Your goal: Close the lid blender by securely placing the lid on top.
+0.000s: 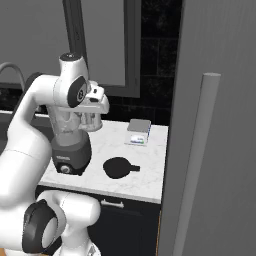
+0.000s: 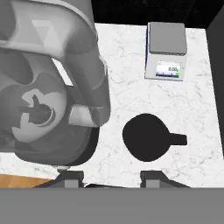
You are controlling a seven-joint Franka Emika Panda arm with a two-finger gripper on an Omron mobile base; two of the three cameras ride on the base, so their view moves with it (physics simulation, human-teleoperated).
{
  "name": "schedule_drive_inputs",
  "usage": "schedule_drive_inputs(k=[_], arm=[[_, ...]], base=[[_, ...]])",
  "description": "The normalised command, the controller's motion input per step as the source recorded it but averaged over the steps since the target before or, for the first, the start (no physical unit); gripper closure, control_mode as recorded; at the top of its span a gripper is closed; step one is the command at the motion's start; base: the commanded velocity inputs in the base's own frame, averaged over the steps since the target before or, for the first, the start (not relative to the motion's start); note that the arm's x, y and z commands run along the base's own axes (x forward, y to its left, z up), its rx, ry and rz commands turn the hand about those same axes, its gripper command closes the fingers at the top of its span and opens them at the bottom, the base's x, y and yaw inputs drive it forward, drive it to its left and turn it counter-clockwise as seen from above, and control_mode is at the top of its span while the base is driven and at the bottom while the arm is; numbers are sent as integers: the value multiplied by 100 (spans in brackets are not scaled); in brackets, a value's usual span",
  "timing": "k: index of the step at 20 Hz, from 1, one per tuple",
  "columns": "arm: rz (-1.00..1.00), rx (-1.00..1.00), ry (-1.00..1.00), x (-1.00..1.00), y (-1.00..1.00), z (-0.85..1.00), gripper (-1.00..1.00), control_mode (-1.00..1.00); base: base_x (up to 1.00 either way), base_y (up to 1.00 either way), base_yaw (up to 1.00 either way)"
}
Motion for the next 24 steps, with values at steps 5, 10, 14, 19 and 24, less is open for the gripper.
schedule_drive_inputs(k=[5,10,14,19,24], arm=[[-12,0,-8,-22,-1,-8,-100,-100],[-28,0,-9,-38,-11,-16,-100,-100],[-35,1,-9,-40,-27,-9,-100,-100],[-35,1,-7,-24,-34,-6,-100,-100],[-31,6,-2,-8,-39,-18,-100,-100]], base=[[0,0,0],[0,0,0],[0,0,0],[0,0,0],[0,0,0]])
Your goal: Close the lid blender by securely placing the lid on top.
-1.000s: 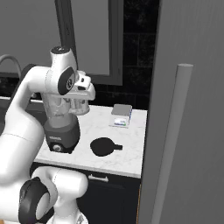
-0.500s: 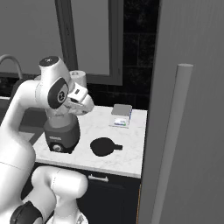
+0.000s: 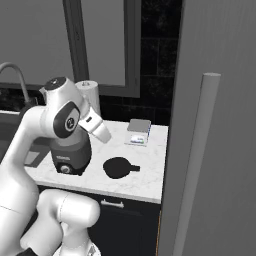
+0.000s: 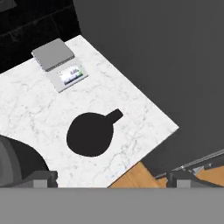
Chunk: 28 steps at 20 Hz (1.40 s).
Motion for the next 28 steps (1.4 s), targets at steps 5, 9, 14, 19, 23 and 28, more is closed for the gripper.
schedule_drive_inputs(k=[5,9,14,19,23,28], arm=[[-30,15,0,0,-28,-19,-100,-100],[-22,21,6,0,-22,-16,-100,-100],[-16,22,9,1,-32,-21,-100,-100],[-11,16,7,15,-21,-33,-100,-100],[-8,8,2,25,-1,-41,-100,-100],[-7,2,1,28,0,-39,-100,-100]], base=[[0,0,0],[0,0,0],[0,0,0],[0,0,0],[0,0,0],[0,0,0]])
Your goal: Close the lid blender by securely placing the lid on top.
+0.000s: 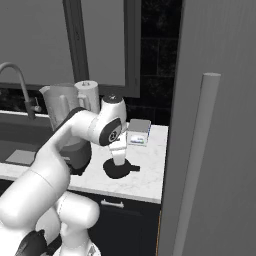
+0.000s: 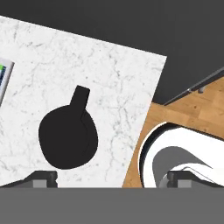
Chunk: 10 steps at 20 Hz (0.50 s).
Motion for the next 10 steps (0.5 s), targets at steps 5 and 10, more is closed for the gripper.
schedule_drive_inputs(k=[5,10], arm=[[-3,2,0,19,-2,-36,-100,-100],[-1,3,0,19,-1,-32,-100,-100]], base=[[0,0,0],[0,0,0]])
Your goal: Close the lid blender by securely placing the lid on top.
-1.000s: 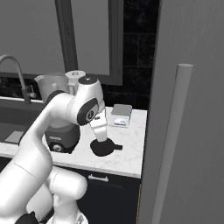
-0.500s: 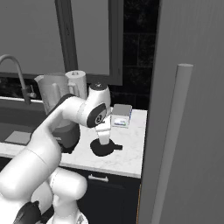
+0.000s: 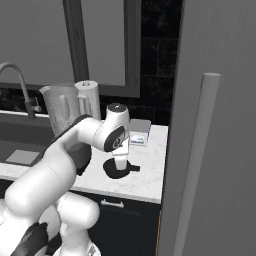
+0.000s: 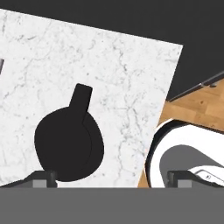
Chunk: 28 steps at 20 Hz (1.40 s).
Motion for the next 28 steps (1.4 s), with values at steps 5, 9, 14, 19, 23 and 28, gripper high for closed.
schedule_drive_inputs(k=[5,9,14,19,23,28], arm=[[0,3,0,18,-3,-36,-100,-100],[0,3,0,17,-9,-37,-100,-100],[0,3,0,17,-13,-35,-100,-100],[0,3,0,20,-9,-32,-100,-100],[0,3,0,23,-8,-27,-100,-100],[0,4,1,23,-13,-25,-100,-100]], base=[[0,0,0],[0,0,0],[0,0,0],[0,0,0],[0,0,0],[0,0,0]])
